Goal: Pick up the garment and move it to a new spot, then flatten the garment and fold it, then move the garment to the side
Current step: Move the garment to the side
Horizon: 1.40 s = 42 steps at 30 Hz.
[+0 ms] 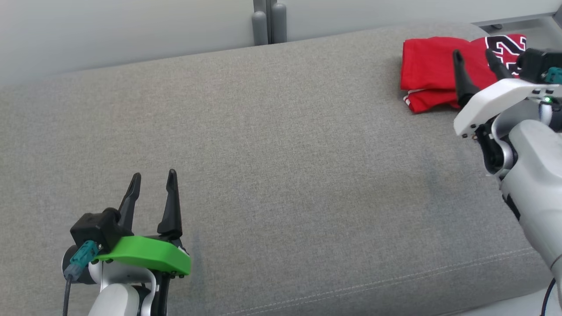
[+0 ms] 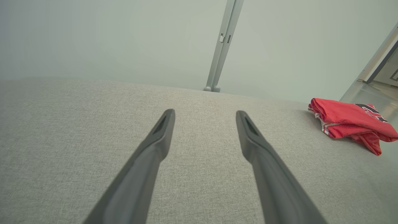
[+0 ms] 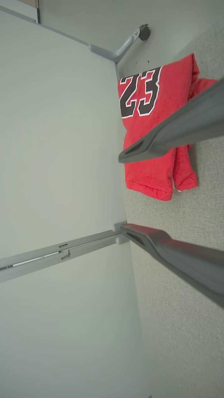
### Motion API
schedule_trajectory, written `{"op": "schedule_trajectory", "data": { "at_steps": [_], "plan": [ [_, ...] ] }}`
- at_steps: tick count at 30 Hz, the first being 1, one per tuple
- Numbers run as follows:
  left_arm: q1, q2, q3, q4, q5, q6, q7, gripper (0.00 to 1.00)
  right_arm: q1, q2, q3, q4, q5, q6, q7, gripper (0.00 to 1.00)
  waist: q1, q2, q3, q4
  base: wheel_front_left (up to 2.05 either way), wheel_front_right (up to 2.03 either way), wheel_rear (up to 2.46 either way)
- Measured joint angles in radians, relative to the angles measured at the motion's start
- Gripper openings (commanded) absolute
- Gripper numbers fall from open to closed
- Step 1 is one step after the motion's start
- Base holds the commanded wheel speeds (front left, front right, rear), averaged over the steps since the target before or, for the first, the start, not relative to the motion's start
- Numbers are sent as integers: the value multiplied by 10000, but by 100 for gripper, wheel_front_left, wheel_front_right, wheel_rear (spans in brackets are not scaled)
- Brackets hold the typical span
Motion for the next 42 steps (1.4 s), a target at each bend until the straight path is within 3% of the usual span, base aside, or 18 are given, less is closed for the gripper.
{"op": "schedule_trajectory", "data": {
  "at_steps": [5,10,19,25,42],
  "plan": [
    [221,-8,198,127,213,6,-159,100,665,443,-61,-679,12,-35,-46,100,0,0,-405,-26,0,0,0],
    [448,-109,305,311,372,33,-303,100,1134,483,-286,-1904,-464,-437,-46,100,0,0,-619,-27,0,0,0],
    [762,-232,445,539,489,35,-500,100,2875,832,-393,-3359,-1143,-803,-71,100,0,0,-800,89,0,0,0],
    [1007,-272,926,640,782,77,-627,100,4047,1256,-537,-3939,-1162,-897,-71,100,0,0,-886,180,0,0,0],
    [1759,-332,1289,744,1120,77,-773,100,6227,1576,-1168,-5191,-1785,-1051,-71,100,0,0,-969,188,0,0,0]
  ]
}}
